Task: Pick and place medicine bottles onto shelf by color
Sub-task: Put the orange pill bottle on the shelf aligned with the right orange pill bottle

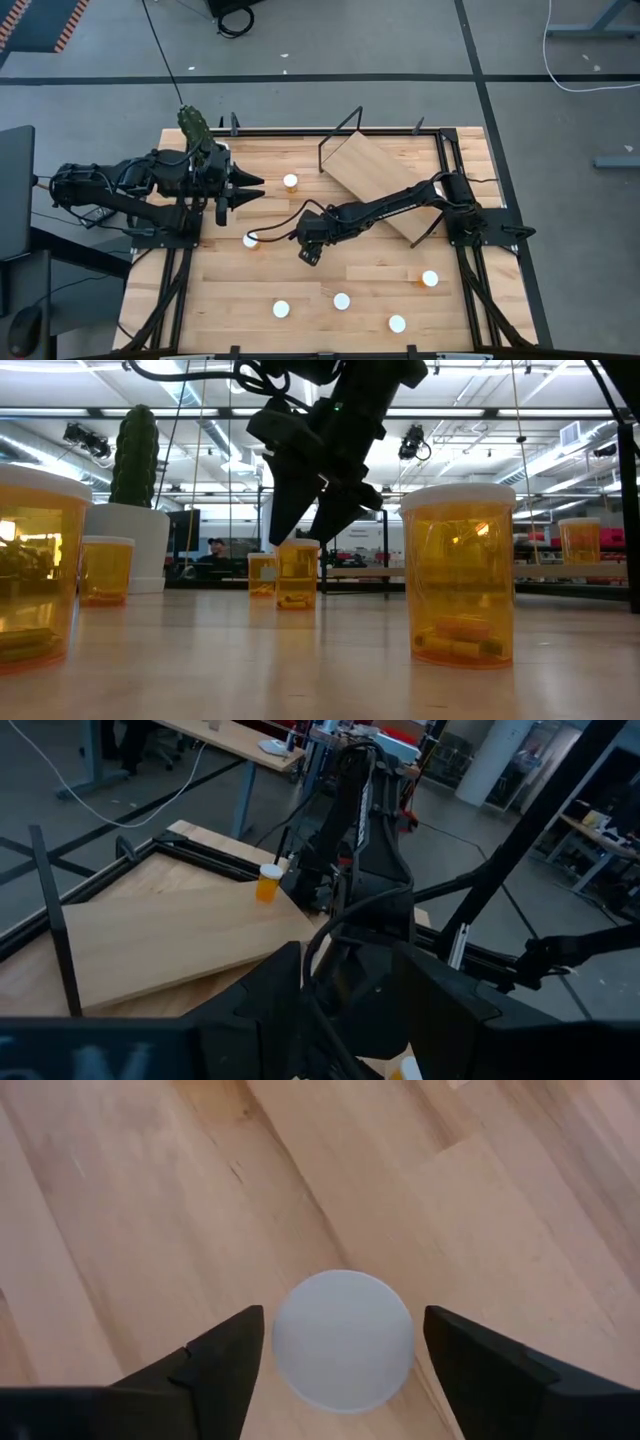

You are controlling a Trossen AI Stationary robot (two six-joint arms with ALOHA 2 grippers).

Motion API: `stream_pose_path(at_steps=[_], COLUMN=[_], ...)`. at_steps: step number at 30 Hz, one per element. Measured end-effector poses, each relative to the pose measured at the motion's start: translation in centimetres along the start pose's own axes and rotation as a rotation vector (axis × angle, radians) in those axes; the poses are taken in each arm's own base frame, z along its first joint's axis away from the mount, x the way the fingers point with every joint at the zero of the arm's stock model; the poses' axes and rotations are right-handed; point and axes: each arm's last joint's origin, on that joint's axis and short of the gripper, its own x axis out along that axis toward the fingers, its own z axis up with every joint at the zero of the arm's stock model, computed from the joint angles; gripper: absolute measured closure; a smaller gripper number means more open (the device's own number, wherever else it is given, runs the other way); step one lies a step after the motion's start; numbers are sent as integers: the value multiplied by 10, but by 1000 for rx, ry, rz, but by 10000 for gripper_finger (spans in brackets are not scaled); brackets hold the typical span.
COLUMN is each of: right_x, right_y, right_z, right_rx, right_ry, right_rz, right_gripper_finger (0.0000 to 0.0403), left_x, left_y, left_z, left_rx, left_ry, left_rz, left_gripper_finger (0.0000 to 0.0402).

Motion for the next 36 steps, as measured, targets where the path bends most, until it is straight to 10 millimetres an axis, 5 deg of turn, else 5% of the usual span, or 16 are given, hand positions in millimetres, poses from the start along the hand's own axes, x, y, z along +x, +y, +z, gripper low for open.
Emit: stream_pose_path(at_steps=[20, 29, 36], right_x=[-2, -24, -60], right_y=[1, -1, -1], right_z=[0, 4, 15], right_rx=[-2, -25, 1], right_ry=[34, 136, 235], right_rz=[22, -57, -104], right_gripper_finger=[178, 176, 175], left_x=[0, 0, 0], left_y=[0, 4, 4], left_z=[-1, -9, -10], left_rx=[38, 53, 56], left_ry=[11, 90, 104], left_rz=[5, 35, 40], left_gripper_finger=[234, 234, 234])
